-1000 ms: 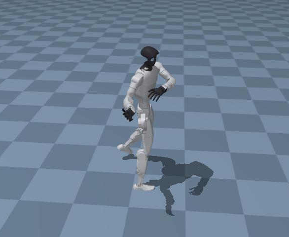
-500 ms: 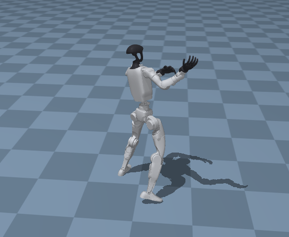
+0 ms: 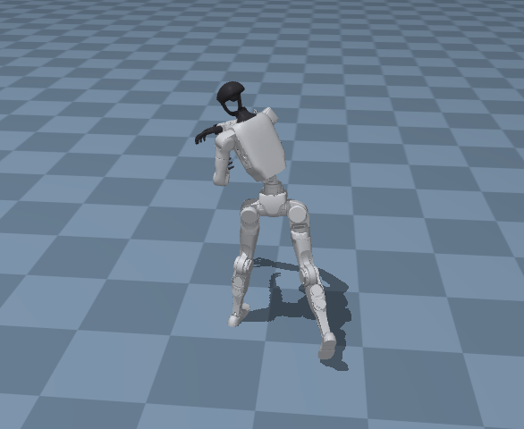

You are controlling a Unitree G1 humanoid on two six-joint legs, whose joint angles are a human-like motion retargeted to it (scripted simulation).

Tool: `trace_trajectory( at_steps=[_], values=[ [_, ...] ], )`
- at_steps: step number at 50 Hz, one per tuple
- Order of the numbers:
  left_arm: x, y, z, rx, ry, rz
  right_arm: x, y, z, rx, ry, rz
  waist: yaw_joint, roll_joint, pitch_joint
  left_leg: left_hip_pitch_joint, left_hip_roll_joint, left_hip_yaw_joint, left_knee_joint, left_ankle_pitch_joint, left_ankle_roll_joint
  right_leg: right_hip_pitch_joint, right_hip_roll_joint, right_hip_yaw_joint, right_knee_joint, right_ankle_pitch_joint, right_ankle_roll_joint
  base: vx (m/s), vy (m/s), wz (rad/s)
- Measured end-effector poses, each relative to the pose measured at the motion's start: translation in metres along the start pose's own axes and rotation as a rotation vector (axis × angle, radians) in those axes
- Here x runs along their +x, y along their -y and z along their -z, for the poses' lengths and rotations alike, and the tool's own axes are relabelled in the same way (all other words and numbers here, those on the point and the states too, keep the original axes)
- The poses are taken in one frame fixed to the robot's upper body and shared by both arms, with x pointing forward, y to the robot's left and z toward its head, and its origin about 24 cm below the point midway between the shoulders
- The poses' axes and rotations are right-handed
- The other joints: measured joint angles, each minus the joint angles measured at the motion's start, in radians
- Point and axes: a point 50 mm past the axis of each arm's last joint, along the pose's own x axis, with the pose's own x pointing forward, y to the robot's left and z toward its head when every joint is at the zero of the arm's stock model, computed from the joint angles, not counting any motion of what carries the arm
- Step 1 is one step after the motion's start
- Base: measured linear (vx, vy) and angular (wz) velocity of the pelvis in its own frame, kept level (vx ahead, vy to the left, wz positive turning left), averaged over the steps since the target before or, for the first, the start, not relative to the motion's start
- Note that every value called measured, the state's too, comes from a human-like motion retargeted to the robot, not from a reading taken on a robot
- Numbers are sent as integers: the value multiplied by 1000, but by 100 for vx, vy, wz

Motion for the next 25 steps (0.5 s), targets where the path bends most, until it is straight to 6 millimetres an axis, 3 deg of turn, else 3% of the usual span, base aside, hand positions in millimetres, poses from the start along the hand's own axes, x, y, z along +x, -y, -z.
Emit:
trace_trajectory(
  at_steps=[2, 5, 7, 10, 15, 18, 20, 25],
  values=[
    [-16, -29, 20, -179, -99, -140, 5, -47, -34, 125, 72, -171, 12, 13, 1, -10, -20, -10, -13, 11, 2, -11, -13, -18, 7, -1, 0, 5, 9, 47],
    [-43, -69, 50, -464, -197, -450, 1, -109, -66, 451, 79, -319, 0, 29, -3, -22, -69, -20, -23, 28, 17, -24, -47, -27, 25, -9, -1, 1, 16, 45],
    [-61, -91, 62, -601, -194, -641, -8, -138, -76, 602, 70, -352, -28, 46, -15, -22, -86, -30, -24, 34, 19, -24, -54, -38, 35, -11, -20, -1, 12, 38],
    [-86, -117, 68, -729, -129, -824, -23, -163, -75, 708, 78, -342, -85, 76, -40, -11, -87, -40, -27, 39, 2, -16, -49, -48, 44, -11, -52, -4, 7, 11],
    [-123, -146, 64, -751, -19, -994, -49, -171, -23, 964, -20, -215, -186, 115, -79, 21, -71, 8, -36, 41, -34, -16, -56, -10, 70, -43, -61, -10, 5, -56],
    [-130, -148, 58, -661, -4, -1042, -67, -167, 17, 1130, -96, -124, -241, 140, -107, 33, -57, 69, -35, 36, -49, -38, -93, -40, 90, -151, -79, -14, 3, -111],
    [-121, -144, 48, -572, 7, -1024, -79, -161, 38, 1229, -120, -56, -276, 155, -125, 36, -51, 115, -28, 32, -61, -58, -135, -104, 85, -267, -97, -17, 0, -127],
    [-59, -123, -8, -309, 129, -814, -97, -144, 59, 1503, -96, 166, -363, 177, -162, 30, -43, 258, 7, 19, -99, -114, -243, -367, 3, -498, -112, -21, -7, -154]
  ],
)
